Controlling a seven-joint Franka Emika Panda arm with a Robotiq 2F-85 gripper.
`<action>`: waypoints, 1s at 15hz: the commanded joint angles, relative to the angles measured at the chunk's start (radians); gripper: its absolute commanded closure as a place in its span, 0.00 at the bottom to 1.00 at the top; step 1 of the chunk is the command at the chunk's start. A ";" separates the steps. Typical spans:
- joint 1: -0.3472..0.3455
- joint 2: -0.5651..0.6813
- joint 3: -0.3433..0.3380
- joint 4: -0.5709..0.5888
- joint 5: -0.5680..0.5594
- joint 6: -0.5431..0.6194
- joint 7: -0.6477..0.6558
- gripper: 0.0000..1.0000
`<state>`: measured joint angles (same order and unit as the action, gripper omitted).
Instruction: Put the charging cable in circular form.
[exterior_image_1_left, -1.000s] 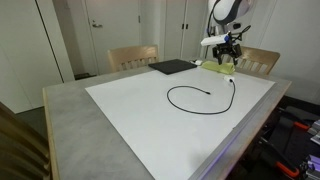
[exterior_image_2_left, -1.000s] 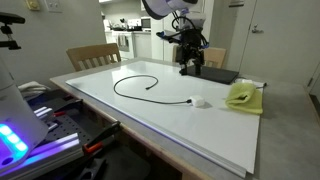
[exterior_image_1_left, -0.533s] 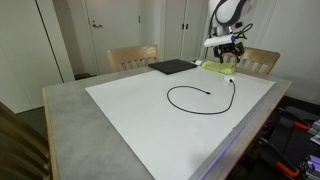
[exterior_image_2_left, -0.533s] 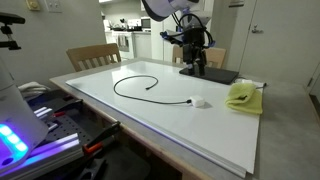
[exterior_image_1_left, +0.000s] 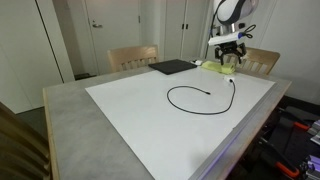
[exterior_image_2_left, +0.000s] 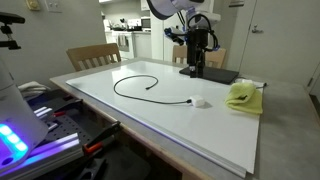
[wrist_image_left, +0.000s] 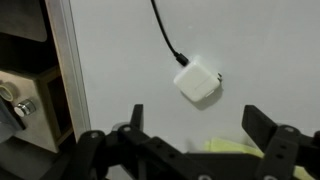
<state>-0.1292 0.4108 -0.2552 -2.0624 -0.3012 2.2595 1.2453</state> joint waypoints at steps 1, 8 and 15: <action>-0.059 0.034 0.014 0.038 0.122 -0.042 -0.207 0.00; -0.082 0.131 -0.021 0.102 0.173 -0.087 -0.382 0.00; -0.125 0.171 0.011 0.144 0.392 -0.080 -0.574 0.00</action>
<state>-0.2219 0.5645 -0.2648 -1.9549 0.0193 2.1825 0.7562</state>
